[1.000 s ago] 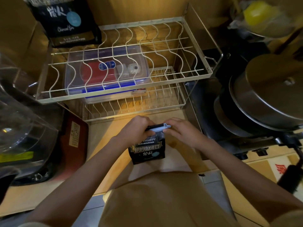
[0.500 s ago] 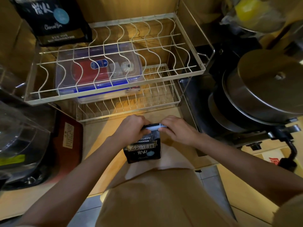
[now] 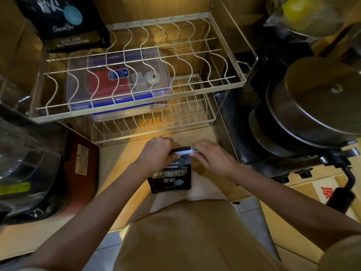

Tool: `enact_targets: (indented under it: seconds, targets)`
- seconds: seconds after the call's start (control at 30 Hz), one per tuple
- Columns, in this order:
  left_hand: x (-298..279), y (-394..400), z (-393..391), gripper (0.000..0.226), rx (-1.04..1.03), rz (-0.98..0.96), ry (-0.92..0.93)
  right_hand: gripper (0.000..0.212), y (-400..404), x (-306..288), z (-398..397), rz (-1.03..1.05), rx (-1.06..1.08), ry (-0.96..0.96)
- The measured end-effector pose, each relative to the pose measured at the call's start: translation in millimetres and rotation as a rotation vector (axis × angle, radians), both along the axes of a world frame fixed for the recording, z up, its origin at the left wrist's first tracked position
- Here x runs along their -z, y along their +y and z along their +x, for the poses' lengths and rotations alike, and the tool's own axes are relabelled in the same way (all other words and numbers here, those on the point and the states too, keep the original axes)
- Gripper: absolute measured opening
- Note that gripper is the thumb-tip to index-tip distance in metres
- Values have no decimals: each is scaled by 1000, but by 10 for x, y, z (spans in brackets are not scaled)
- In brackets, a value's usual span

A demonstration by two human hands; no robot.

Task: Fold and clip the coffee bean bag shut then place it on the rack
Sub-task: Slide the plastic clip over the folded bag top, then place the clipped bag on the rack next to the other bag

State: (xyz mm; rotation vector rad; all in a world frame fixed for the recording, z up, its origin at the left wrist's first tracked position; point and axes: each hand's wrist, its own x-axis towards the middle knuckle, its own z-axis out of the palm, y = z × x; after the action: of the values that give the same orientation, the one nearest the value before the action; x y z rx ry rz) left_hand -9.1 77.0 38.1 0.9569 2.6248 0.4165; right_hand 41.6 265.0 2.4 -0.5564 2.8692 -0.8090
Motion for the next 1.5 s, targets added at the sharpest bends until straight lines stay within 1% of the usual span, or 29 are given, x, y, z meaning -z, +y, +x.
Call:
enact_targets:
  seconds: [0.07,0.1,0.17,0.2,0.27,0.33,0.37,0.43,0.53,0.6,0.63,0.73,0.77,0.8,0.83,0.9,1.0,1.03,1.13,1.27,1.37,1.43,1.5]
  targets:
    - [7,-20,-22,30,17,65,-43,18,3,12,11,-24,9,-24]
    - [22,-46,-34,39,7,101,-73,18,9,17,18,-37,18,-34]
    - [73,-146,-70,73,-61,138,-142,17,29,28,31,-57,57,-50]
    - [102,-225,-78,89,-131,167,-204,16,39,37,35,-74,85,-62]
    - [191,-431,-38,108,-354,332,-414,15,49,70,50,-121,141,-82]
    - [338,-656,83,119,-579,527,-674,14,24,109,71,-175,181,-99]
    - [424,-734,174,121,-631,565,-780,14,3,120,79,-204,192,-107]
    - [601,-776,361,117,-634,563,-879,13,-42,120,76,-280,213,-117]
    - [811,-658,510,105,-661,659,-873,16,-57,109,37,-389,264,-149]
    - [890,-586,537,97,-703,743,-863,25,-45,105,33,-442,300,-240]
    - [919,-567,544,96,-721,759,-857,35,-39,113,45,-472,319,-307]
    - [1001,-542,560,94,-752,718,-796,85,-8,223,113,-541,393,-584]
    - [1019,-534,565,93,-757,718,-780,96,-13,258,139,-535,387,-668]
    - [1027,-522,572,91,-754,725,-772,100,-33,287,163,-535,358,-733]
    - [1032,-510,582,90,-748,736,-775,99,-70,315,184,-558,325,-782]
    - [1045,-490,612,90,-744,753,-787,90,-169,372,232,-643,298,-840]
    - [1071,-523,665,91,-753,693,-763,67,-286,459,334,-700,360,-822]
    - [1060,-550,677,92,-744,658,-754,64,-303,479,363,-699,358,-803]
    - [975,-622,672,86,-676,582,-722,61,-303,458,400,-696,343,-798]
    - [675,-665,557,80,-593,581,-629,54,-260,217,298,-689,330,-785]
    - [346,-693,483,75,-530,578,-574,54,-214,-55,222,-661,292,-751]
    - [88,-713,441,67,-503,588,-580,56,-173,-292,180,-621,260,-712]
    - [-200,-722,375,64,-438,613,-592,57,-123,-560,120,-592,210,-649]
